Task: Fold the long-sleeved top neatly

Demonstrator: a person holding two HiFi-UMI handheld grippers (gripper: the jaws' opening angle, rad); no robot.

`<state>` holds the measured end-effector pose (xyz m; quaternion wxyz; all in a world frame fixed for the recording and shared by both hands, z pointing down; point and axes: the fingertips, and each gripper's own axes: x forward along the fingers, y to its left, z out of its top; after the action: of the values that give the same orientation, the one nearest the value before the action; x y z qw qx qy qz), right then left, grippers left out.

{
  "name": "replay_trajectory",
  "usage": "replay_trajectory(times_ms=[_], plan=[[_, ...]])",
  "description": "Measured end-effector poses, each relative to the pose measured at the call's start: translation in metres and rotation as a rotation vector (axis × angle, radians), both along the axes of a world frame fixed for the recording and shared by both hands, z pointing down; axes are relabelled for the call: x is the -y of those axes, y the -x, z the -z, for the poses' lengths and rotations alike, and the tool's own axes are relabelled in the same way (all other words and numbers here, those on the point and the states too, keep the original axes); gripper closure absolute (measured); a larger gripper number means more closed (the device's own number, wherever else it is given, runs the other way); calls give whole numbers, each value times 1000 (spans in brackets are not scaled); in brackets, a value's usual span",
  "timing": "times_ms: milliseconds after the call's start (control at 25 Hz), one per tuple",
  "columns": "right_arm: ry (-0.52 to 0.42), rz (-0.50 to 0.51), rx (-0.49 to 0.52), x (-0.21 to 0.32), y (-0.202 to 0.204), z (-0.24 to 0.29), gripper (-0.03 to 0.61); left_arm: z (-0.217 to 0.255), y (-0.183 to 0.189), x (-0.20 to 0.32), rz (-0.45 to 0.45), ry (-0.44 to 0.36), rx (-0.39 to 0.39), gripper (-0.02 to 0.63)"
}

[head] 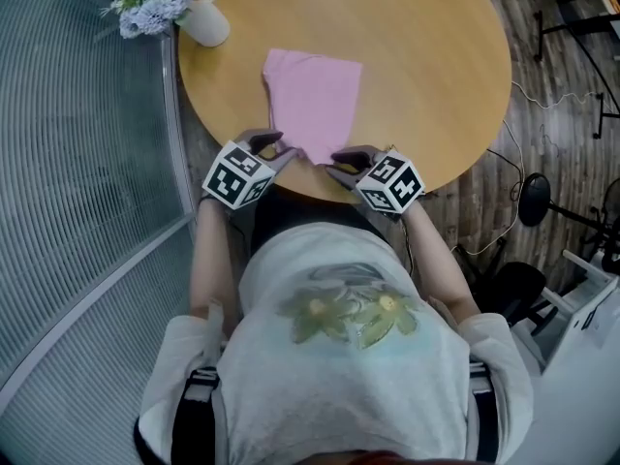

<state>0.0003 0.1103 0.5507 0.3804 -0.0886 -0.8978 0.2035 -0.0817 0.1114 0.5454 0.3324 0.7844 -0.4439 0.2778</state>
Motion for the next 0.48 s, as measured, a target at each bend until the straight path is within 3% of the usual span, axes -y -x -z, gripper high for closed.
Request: replay_trajectory(times_ms=[80, 160, 240, 360, 480], plan=[[-27, -18, 49, 10, 8, 14, 477, 22, 7, 10, 32, -55, -31, 474], [18, -46, 86, 15, 19, 20, 477, 29, 12, 24, 89, -83, -71, 474], [54, -57, 61, 12, 25, 10, 477, 10, 7, 28, 84, -31, -73, 474], [39, -38, -69, 1, 19, -38, 476, -47, -7, 16, 20, 96, -3, 474], [-66, -79, -118, 7, 17, -70, 477, -71, -5, 20, 65, 31, 76, 474]])
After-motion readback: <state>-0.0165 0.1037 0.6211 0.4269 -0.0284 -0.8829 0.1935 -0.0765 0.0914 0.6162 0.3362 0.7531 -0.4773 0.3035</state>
